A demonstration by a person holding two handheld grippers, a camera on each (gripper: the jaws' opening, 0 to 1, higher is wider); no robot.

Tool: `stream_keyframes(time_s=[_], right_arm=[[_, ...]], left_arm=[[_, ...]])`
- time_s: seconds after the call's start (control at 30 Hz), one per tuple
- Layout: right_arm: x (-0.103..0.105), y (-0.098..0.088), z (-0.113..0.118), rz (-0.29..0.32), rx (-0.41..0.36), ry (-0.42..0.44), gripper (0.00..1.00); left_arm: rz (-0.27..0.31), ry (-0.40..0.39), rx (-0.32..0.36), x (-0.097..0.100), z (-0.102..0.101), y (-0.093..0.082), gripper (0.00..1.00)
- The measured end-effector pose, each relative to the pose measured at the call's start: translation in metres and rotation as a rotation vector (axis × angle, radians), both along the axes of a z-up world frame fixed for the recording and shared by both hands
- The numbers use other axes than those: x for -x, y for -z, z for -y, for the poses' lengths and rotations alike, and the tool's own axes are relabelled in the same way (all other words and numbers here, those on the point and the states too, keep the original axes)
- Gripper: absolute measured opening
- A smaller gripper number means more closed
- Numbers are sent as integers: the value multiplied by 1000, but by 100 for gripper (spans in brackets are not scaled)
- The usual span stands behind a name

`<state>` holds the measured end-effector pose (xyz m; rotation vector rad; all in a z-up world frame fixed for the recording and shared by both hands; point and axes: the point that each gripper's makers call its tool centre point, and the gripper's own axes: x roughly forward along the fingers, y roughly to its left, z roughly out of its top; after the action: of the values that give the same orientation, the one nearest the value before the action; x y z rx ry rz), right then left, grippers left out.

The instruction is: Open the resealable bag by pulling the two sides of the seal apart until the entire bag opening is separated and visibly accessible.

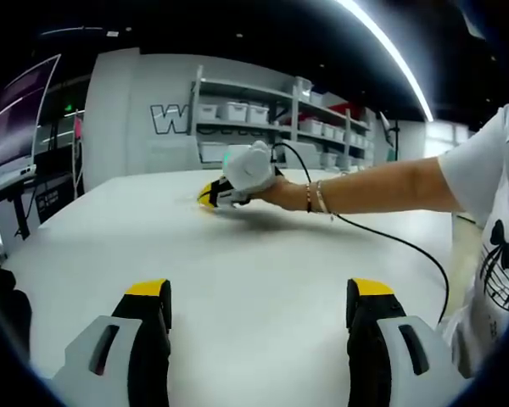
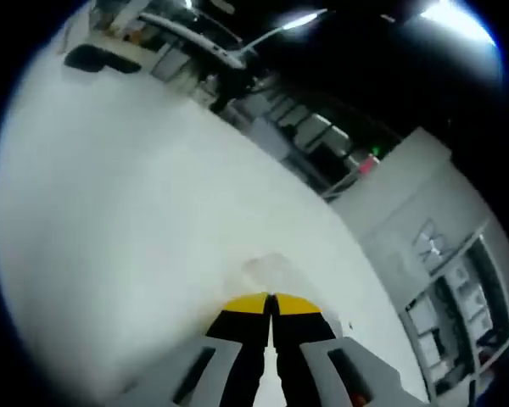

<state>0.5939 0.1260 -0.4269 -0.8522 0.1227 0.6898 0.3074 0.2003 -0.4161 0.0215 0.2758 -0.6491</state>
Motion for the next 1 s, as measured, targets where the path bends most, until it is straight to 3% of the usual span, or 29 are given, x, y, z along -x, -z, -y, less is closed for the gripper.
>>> stream_keyframes(time_s=[0.27,0.47,1.0], right_arm=[[-1,-28,24,0,-153,70,0],[1,-32,34,3,-162,89,0],[2,-44,29,20,-185,91,0]], left_arm=[[4,3,-2,3,2,-1,84],[10,8,0,5,6,-4,84],[17,3,-10,8,3,-7,84]])
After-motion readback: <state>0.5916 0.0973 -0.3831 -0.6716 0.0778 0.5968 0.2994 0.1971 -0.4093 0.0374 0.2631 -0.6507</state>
